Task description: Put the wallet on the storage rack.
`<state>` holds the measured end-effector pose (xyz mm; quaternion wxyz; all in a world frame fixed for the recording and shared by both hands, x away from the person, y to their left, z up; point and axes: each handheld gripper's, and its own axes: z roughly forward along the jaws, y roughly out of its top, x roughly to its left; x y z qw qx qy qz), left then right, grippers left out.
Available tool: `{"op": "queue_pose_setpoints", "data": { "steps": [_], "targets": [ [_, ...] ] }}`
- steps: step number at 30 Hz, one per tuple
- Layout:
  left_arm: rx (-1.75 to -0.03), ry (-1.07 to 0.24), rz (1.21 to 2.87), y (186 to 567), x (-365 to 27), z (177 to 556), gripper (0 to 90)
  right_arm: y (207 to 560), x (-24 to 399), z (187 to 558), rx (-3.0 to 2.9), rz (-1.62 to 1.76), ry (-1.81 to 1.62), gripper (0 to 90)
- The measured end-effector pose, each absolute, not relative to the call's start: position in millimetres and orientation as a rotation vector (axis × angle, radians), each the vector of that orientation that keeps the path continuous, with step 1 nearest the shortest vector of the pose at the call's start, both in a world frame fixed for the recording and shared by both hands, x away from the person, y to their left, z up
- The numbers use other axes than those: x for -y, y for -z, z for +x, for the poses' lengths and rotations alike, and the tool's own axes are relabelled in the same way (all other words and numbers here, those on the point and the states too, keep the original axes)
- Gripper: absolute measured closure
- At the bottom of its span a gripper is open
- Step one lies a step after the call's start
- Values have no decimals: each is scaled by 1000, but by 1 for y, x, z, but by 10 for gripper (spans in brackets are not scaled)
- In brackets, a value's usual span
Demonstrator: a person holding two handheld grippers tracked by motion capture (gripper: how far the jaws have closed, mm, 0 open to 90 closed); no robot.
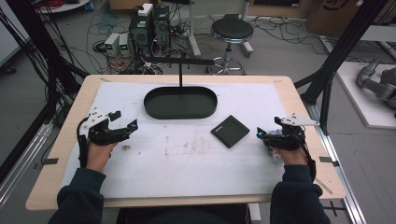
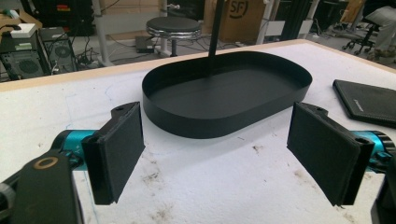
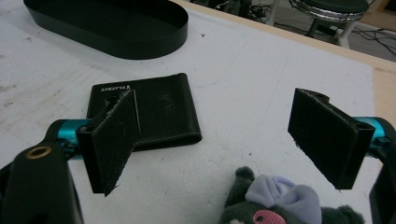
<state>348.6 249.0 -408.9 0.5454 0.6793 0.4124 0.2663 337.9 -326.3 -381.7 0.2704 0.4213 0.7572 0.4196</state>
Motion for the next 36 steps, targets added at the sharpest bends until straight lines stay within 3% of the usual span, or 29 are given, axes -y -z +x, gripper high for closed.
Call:
{"op": "queue_pose_setpoints", "data": {
  "steps": [21, 27, 30, 36],
  "targets": [
    [-986, -626, 1618, 410, -249, 348, 191, 382, 302, 346, -2124, 1080, -1157, 168],
    [-989, -620, 1622, 412, -248, 347, 193, 386, 282, 363, -2183, 1109, -1135, 169],
    [-995, -618, 1625, 413, -248, 348, 195, 394, 275, 372, -2226, 1151, -1082, 227],
    [-1002, -612, 1630, 414, -249, 348, 197, 407, 262, 396, -2287, 1216, -957, 247]
  ]
}}
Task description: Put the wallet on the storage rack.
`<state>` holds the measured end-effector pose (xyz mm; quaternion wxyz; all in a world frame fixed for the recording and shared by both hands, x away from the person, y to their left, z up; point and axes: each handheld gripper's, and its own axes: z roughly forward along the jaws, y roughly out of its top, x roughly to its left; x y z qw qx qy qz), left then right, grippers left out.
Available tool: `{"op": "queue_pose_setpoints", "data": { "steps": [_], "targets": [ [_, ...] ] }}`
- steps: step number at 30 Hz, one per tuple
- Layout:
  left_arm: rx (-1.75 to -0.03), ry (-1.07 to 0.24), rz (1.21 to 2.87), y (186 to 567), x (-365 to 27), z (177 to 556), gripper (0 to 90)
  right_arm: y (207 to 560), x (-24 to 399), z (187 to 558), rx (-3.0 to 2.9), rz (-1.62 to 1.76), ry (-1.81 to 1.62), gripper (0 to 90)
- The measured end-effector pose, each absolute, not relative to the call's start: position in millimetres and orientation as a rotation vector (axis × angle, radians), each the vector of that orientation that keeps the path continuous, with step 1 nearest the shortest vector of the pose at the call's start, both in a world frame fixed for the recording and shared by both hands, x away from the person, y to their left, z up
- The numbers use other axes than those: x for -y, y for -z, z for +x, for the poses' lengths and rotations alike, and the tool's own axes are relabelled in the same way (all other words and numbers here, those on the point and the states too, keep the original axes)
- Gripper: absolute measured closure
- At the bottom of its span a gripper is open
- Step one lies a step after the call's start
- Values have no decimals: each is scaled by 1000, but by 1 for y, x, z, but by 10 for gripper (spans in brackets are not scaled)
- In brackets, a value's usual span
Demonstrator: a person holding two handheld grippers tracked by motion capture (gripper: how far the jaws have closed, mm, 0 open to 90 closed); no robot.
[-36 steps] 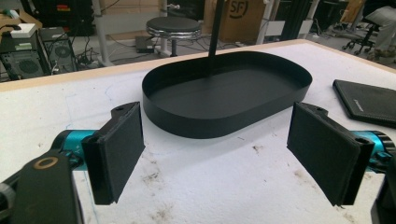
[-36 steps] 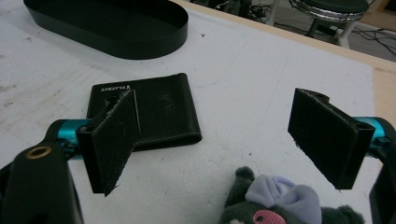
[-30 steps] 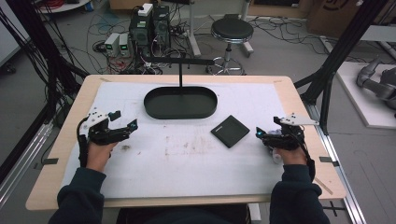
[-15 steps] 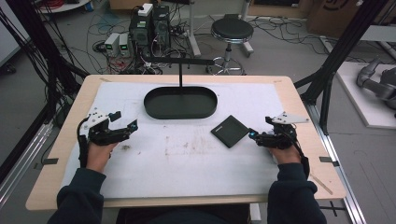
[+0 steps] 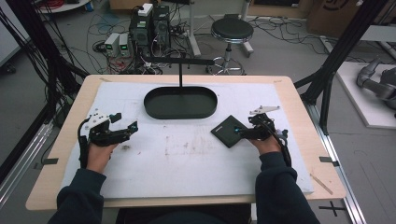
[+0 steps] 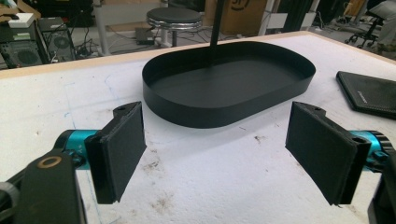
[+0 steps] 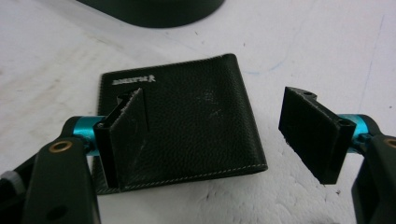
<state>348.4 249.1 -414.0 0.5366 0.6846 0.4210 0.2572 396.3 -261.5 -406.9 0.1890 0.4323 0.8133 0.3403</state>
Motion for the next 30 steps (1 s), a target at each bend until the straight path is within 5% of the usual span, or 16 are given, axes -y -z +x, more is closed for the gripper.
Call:
{"op": "queue_pose_setpoints", "data": {
  "steps": [18, 21, 27, 28, 30],
  "targets": [
    [-1011, -602, 1642, 416, -249, 349, 201, 437, 264, 431, -2372, 1462, -903, 173],
    [-1013, -605, 1645, 415, -250, 349, 202, 434, 263, 429, -2413, 1435, -931, 363],
    [-1019, -599, 1644, 416, -250, 349, 202, 431, 263, 427, -2421, 1404, -930, 437],
    [-1019, -600, 1645, 416, -250, 349, 203, 428, 266, 426, -2409, 1392, -922, 556],
    [-1019, -601, 1650, 416, -250, 349, 204, 427, 268, 425, -2407, 1400, -919, 616]
  ]
}}
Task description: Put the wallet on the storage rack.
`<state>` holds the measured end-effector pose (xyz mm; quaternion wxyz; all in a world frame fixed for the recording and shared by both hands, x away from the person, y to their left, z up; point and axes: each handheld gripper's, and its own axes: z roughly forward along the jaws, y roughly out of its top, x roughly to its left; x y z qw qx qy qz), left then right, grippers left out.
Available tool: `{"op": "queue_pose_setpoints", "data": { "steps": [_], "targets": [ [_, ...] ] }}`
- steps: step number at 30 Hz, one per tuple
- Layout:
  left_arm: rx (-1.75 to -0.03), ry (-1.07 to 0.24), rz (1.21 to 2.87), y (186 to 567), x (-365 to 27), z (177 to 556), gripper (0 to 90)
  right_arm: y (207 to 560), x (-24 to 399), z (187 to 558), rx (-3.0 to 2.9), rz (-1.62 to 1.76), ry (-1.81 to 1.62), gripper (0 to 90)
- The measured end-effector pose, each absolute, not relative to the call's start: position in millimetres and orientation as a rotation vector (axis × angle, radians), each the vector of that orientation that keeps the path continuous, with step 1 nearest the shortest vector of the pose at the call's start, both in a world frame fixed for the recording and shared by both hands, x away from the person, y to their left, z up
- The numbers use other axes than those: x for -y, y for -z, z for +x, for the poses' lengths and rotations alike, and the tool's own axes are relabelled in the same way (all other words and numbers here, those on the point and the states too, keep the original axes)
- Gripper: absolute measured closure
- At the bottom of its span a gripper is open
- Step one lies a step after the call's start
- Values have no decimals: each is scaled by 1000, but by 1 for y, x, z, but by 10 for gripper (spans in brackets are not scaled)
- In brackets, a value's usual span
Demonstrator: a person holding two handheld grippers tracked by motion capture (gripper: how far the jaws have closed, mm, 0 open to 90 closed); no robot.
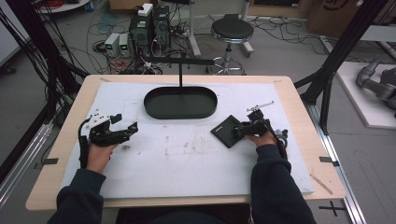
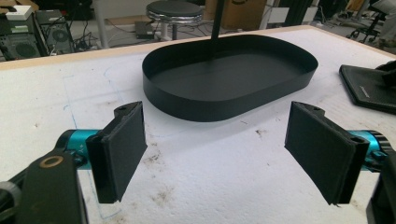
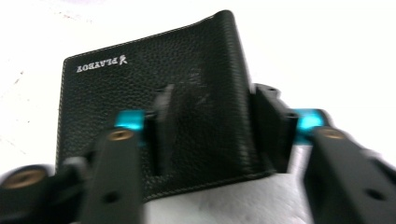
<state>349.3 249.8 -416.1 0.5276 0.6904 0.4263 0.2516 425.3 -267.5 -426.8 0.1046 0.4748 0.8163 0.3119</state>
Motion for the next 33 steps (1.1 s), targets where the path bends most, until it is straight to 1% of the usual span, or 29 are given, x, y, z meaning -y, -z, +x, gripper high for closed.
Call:
{"op": "queue_pose_setpoints", "data": {
  "steps": [3, 6, 18, 29, 33],
  "targets": [
    [-1028, -602, 1650, 417, -250, 350, 205, 420, 277, 422, -2402, 1391, -985, 788],
    [-1032, -600, 1650, 417, -250, 350, 206, 411, 280, 417, -2367, 1351, -1061, 814],
    [-1041, -601, 1660, 417, -251, 350, 209, 373, 281, 397, -2189, 1173, -1244, 842],
    [-1042, -605, 1658, 417, -250, 350, 211, 356, 267, 400, -2169, 1121, -1326, 844],
    [-1042, -606, 1653, 417, -251, 350, 212, 349, 258, 400, -2208, 1091, -1281, 844]
  ]
}}
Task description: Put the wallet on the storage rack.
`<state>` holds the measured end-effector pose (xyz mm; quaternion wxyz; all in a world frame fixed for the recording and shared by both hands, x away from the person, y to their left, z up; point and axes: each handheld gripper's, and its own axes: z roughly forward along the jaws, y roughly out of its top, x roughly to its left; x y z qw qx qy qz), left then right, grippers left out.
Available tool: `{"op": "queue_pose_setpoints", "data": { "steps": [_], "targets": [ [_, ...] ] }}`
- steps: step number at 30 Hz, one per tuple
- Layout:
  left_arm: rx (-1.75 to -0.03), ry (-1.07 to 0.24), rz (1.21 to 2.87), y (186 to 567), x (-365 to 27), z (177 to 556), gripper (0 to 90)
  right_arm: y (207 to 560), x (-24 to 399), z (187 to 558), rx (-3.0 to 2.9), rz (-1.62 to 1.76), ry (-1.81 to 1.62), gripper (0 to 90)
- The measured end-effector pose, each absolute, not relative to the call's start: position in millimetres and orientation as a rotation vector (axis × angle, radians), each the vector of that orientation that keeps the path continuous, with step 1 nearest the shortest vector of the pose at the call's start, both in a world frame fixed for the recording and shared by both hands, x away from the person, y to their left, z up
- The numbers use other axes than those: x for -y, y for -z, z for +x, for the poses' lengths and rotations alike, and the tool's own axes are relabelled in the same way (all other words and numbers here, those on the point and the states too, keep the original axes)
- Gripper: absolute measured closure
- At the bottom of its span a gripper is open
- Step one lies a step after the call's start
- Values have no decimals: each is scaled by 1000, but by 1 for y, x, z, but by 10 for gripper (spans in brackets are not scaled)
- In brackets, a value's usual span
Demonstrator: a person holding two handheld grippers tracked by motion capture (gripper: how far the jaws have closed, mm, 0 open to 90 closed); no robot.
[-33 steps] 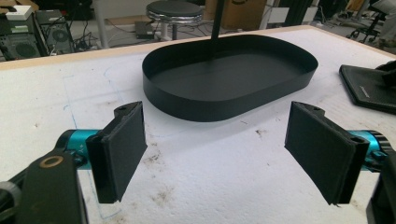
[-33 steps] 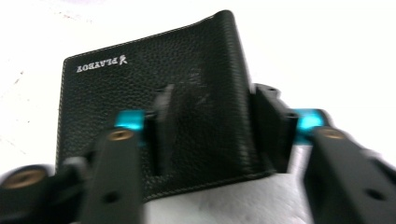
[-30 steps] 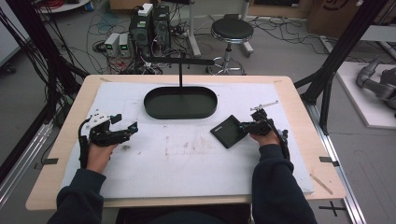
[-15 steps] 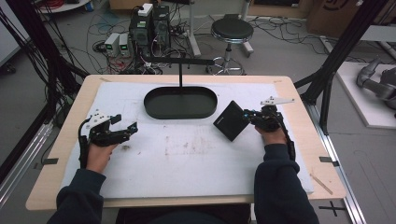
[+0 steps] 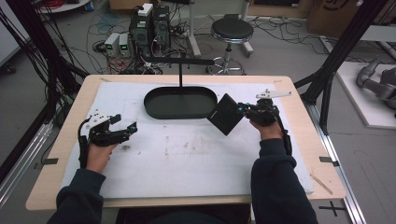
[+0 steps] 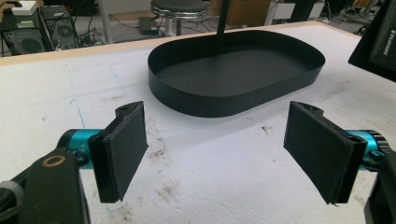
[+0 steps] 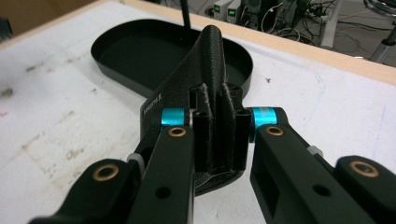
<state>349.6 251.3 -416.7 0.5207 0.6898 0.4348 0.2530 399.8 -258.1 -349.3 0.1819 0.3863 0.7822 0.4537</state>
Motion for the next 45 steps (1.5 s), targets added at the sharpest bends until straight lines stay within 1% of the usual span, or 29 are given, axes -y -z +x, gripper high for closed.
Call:
{"op": "queue_pose_setpoints", "data": {
  "steps": [2, 4, 10, 21, 27, 29, 30, 31, 33, 35, 36, 37, 43, 44, 45],
  "targets": [
    [-1041, -609, 1656, 416, -252, 349, 212, 349, 256, 399, -2211, 1072, -1252, 844],
    [-1042, -610, 1655, 416, -252, 349, 212, 349, 243, 391, -2237, 962, -1134, 843],
    [-1041, -614, 1656, 416, -253, 349, 213, 356, 224, 387, -2347, 838, -1056, 838],
    [-1039, -611, 1657, 416, -252, 349, 214, 358, 224, 385, -2393, 785, -1135, 796],
    [-1040, -610, 1658, 416, -252, 349, 214, 359, 222, 379, -2403, 750, -1161, 795],
    [-1040, -609, 1658, 416, -252, 349, 214, 360, 221, 376, -2411, 725, -1183, 760],
    [-1039, -610, 1659, 416, -252, 349, 214, 360, 221, 376, -2411, 725, -1183, 760],
    [-1039, -609, 1659, 416, -252, 349, 214, 360, 221, 374, -2412, 711, -1201, 719],
    [-1039, -608, 1659, 416, -252, 349, 214, 361, 222, 373, -2405, 706, -1212, 711],
    [-1039, -609, 1660, 416, -252, 349, 214, 362, 223, 373, -2402, 703, -1224, 673],
    [-1040, -609, 1660, 416, -252, 349, 214, 362, 223, 373, -2402, 703, -1224, 673],
    [-1039, -609, 1661, 416, -252, 349, 215, 361, 223, 372, -2399, 696, -1233, 635],
    [-1042, -608, 1663, 416, -252, 349, 215, 362, 224, 373, -2396, 698, -1231, 610],
    [-1041, -609, 1663, 416, -252, 349, 215, 362, 224, 373, -2394, 698, -1235, 601],
    [-1040, -609, 1663, 416, -252, 349, 216, 362, 225, 373, -2379, 705, -1233, 569]
  ]
}}
